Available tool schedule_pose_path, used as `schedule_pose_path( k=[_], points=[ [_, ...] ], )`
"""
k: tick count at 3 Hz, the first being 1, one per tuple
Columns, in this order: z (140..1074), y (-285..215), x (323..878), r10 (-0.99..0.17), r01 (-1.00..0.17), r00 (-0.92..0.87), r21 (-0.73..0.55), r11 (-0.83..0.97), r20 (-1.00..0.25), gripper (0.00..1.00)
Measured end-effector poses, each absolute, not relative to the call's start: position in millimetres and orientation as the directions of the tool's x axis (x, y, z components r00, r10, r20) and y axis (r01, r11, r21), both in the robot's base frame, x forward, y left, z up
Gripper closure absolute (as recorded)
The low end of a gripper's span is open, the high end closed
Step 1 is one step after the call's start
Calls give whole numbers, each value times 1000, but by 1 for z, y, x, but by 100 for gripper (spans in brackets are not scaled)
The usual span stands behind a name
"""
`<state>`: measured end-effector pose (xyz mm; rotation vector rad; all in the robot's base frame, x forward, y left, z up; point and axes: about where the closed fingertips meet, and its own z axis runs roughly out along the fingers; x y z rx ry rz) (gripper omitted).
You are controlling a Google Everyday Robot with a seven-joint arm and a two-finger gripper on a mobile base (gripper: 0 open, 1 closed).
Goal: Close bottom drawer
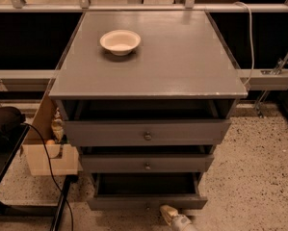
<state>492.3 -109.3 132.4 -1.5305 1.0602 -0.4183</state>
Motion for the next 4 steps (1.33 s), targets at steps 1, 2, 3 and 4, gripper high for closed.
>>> schedule_pose_path(
  k=[1,2,3,4],
  points=[
    [142,-110,509,-801,-388,534,-920,52,-270,100],
    [145,-110,520,-801,-383,539,-923,41,-259,100],
    [144,-105,535,-798,-376,548,-926,35,-252,100],
    [143,-96,557,-791,-359,561,-933,35,-246,100]
  ],
)
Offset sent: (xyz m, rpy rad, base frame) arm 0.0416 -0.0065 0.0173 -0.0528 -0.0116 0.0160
